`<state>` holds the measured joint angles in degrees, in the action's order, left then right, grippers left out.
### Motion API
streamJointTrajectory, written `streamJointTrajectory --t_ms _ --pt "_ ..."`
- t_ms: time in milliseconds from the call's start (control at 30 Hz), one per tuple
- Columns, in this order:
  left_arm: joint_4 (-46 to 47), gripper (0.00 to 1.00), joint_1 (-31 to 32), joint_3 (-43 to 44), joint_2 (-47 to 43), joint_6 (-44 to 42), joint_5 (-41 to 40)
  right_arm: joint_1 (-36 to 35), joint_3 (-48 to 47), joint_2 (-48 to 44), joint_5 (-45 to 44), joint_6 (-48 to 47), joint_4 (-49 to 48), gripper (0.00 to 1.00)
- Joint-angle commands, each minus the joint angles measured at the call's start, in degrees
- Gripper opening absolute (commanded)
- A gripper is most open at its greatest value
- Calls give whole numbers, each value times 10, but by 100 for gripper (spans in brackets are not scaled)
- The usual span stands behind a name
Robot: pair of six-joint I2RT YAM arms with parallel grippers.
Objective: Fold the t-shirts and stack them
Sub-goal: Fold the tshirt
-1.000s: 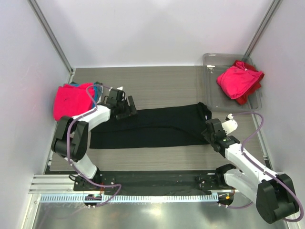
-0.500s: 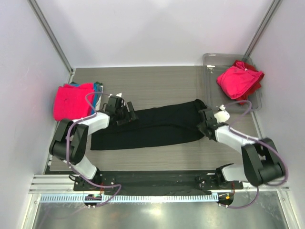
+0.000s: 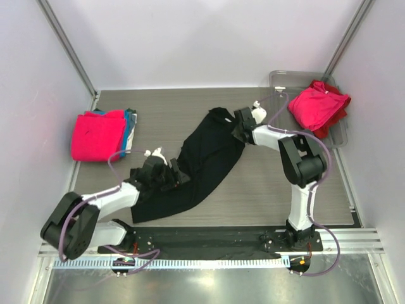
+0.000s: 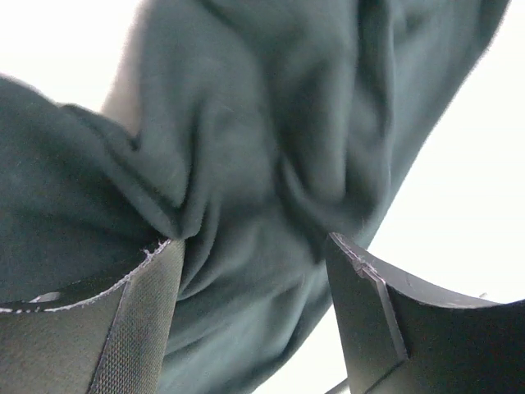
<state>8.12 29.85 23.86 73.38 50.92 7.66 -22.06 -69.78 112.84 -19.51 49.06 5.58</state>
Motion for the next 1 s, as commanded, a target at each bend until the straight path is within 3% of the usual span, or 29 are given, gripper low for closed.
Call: streamJointTrajectory --t_ms 0,200,233,333,467,600,800,967 --pt "-89 72 49 -76 -62 102 -34 4 -89 71 -1 -45 56 31" --pt "-183 73 149 -113 -270 233 -196 31 -220 156 3 -77 88 31" --pt "-203 75 152 -109 -319 232 -214 35 -245 162 6 -81 93 34" --pt "-271 87 146 -72 -361 201 -291 49 -275 171 17 -117 104 45" --pt "-290 92 111 -10 -309 142 -272 53 -275 134 -6 -166 106 57" --pt "-235 93 55 38 -195 89 -166 53 -276 85 3 -213 108 58" --pt "-210 92 -2 88 -83 20 -97 43 -276 53 178 -236 75 45" --pt "-202 91 -20 97 -67 -1 -78 40 -273 79 369 -184 -20 20"
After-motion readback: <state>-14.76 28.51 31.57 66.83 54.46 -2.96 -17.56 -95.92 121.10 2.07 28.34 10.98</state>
